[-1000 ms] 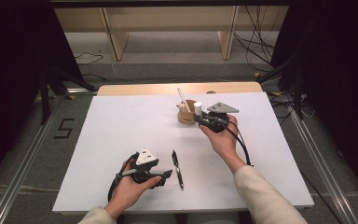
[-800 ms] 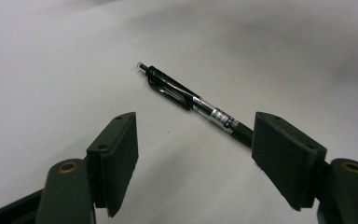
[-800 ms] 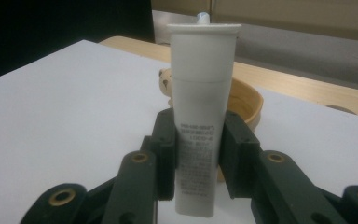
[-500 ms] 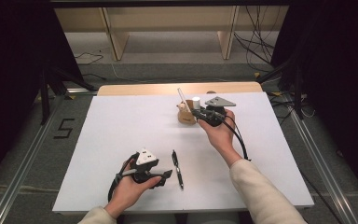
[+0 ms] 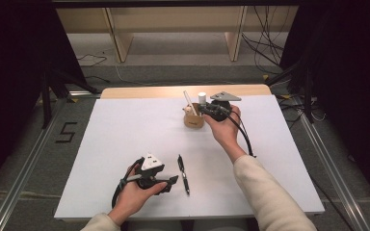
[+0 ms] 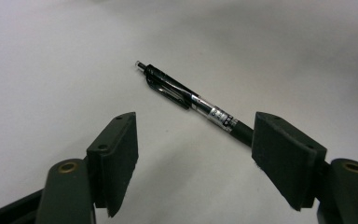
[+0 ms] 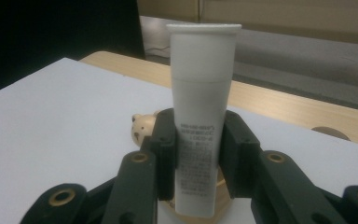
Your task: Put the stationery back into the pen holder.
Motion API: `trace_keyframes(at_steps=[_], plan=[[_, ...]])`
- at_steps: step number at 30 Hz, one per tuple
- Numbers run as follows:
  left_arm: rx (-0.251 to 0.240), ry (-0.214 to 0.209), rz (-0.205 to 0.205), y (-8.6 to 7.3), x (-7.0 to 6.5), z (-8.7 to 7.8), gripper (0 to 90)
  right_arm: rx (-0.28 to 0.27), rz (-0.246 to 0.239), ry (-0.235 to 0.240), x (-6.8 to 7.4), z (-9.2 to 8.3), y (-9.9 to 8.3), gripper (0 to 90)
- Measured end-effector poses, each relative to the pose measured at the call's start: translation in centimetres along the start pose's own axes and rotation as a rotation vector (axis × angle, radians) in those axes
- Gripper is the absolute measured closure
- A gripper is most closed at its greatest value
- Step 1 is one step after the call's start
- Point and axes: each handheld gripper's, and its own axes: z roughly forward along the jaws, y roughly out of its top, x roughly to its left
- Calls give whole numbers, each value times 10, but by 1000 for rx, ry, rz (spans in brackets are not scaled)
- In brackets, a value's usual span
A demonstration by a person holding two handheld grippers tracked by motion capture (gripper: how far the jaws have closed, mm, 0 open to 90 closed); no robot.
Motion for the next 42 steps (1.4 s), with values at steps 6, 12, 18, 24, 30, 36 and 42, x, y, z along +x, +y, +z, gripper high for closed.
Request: trace_keyframes(at_steps=[6,12,18,24,30,36,42], plan=[[-1,-1,-1,0,0,0,313,5,-5,-6,0,7,0,697],[1,-3,-4,0,-1,0,312,1,-4,-15,-1,11,3,696],[1,-4,-4,0,0,0,312,4,-6,-29,-3,18,5,696],[0,-5,-1,0,0,0,312,11,-13,-43,-4,24,6,695],[-2,-7,-4,0,-1,1,311,21,-15,-45,-7,29,2,695],[3,-10,2,0,-1,1,311,29,-23,-44,-5,33,4,696],[4,-10,-1,0,-1,1,311,37,-31,-47,-3,37,3,695]])
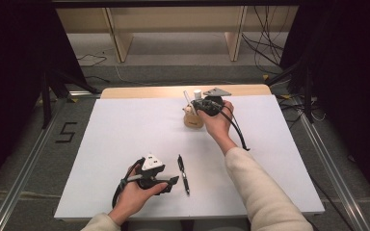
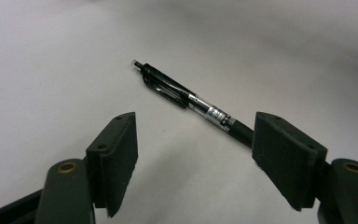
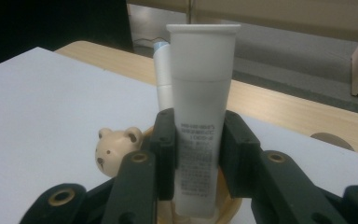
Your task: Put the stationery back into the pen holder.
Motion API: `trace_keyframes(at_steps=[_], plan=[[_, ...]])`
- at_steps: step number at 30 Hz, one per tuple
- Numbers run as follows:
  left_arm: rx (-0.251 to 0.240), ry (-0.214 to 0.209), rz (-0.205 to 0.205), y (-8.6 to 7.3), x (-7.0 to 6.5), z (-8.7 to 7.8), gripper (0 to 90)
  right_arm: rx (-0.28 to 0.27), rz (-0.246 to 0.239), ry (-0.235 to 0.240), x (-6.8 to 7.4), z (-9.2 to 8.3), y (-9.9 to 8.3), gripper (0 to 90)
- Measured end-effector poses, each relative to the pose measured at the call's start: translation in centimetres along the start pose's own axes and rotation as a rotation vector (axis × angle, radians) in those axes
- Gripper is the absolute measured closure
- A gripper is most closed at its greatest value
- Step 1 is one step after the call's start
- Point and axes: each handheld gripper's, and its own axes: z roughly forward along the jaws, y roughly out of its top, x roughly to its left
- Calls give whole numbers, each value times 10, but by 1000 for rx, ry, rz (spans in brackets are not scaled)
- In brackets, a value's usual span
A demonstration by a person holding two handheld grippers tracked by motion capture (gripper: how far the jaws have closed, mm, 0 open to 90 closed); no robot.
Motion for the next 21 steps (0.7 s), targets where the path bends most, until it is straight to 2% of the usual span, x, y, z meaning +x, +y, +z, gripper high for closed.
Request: trace_keyframes(at_steps=[6,12,16,21], plan=[[-2,1,1,0,0,0,311,17,-9,-9,0,3,-2,686],[-2,1,-3,0,0,0,311,24,-28,-23,1,1,-3,582],[-2,1,-3,0,0,0,311,16,-37,-31,1,-5,-3,552],[-4,3,-5,0,0,0,312,-6,-13,-20,-1,-17,-3,512]])
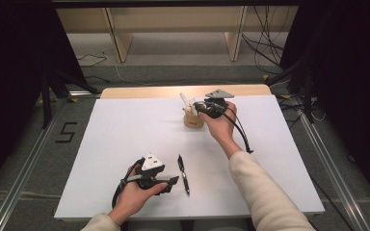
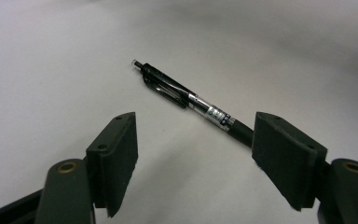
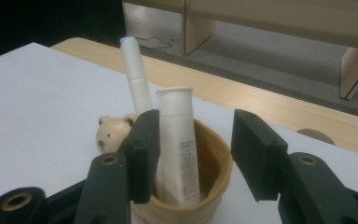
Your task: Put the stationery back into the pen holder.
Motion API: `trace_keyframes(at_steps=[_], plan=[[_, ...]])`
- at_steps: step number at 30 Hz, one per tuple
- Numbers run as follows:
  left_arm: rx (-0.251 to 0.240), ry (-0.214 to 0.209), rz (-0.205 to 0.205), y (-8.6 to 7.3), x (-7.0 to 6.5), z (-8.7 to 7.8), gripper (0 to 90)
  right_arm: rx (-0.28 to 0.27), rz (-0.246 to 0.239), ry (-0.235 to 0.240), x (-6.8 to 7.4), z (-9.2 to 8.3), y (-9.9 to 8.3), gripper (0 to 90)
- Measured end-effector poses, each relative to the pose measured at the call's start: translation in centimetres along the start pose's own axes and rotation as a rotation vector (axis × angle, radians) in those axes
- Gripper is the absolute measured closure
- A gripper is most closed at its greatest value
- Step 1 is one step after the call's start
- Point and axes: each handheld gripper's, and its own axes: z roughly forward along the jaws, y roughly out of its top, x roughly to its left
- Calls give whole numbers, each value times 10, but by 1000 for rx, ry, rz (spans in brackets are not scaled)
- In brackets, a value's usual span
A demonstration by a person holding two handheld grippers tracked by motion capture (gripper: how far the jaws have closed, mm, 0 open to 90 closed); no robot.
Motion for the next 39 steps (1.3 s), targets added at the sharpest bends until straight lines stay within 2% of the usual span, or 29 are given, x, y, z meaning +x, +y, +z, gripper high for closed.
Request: trace_keyframes(at_steps=[9,19,29,34,39], plan=[[7,5,-4,-1,0,0,314,26,40,46,6,-31,-16,448],[12,17,-3,-2,3,1,332,68,32,102,18,-61,-44,429],[6,30,-3,-2,5,2,387,122,35,130,18,-81,-75,421],[3,30,-2,-1,7,1,437,151,24,149,21,-91,-88,414],[-11,33,15,2,9,1,574,166,26,163,22,-102,-98,409]])
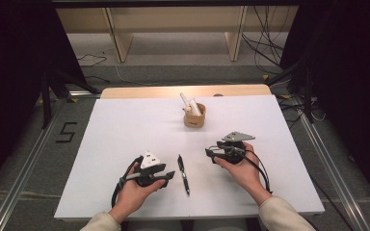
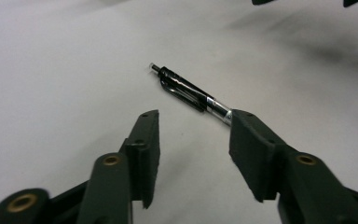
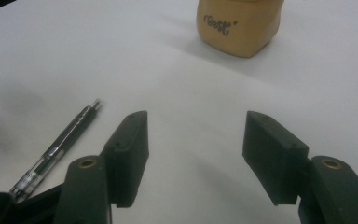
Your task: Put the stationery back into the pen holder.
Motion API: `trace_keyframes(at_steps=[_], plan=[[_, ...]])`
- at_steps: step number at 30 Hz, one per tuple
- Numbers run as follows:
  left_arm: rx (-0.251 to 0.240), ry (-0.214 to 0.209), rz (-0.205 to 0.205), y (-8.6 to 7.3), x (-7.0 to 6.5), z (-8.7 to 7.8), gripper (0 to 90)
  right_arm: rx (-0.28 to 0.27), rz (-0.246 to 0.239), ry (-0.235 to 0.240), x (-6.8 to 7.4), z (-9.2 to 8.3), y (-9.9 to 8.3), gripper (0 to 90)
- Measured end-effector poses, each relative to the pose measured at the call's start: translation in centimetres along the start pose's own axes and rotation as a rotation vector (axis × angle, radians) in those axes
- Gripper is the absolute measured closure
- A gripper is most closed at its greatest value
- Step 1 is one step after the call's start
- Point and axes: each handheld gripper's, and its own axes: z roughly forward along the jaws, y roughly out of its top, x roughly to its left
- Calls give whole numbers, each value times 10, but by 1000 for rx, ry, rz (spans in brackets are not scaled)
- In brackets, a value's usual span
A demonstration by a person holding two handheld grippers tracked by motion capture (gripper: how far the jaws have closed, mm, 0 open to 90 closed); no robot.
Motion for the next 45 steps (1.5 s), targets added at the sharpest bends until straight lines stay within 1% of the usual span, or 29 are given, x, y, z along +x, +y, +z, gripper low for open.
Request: trace_keyframes(at_steps=[1,5,8,11,13,18,22,25,29,31,34,40,43,45], plan=[[0,4,9,1,1,0,628,3,0,4,1,-2,-2,406],[1,22,5,5,1,4,793,9,-2,21,4,-9,-9,394],[21,19,25,9,1,8,896,10,-5,29,6,-12,-14,389],[40,8,31,9,0,12,899,15,-5,38,8,-15,-18,388],[43,17,33,11,0,16,899,12,-8,40,10,-16,-18,387],[56,38,51,20,4,24,899,18,-13,48,13,-18,-21,381],[56,43,49,28,9,35,899,31,-13,57,16,-19,-26,372],[54,50,58,32,11,43,899,37,-17,63,18,-19,-28,366],[48,49,84,39,12,52,899,43,-18,65,18,-18,-29,362],[48,49,79,42,13,57,899,43,-16,67,19,-17,-29,361],[54,57,86,45,15,63,899,46,-20,67,20,-17,-29,360],[70,64,110,48,18,77,899,45,-21,66,20,-17,-29,355],[70,68,105,50,19,82,899,45,-22,67,20,-17,-29,351],[73,70,109,51,19,84,899,47,-23,66,20,-16,-30,351]])
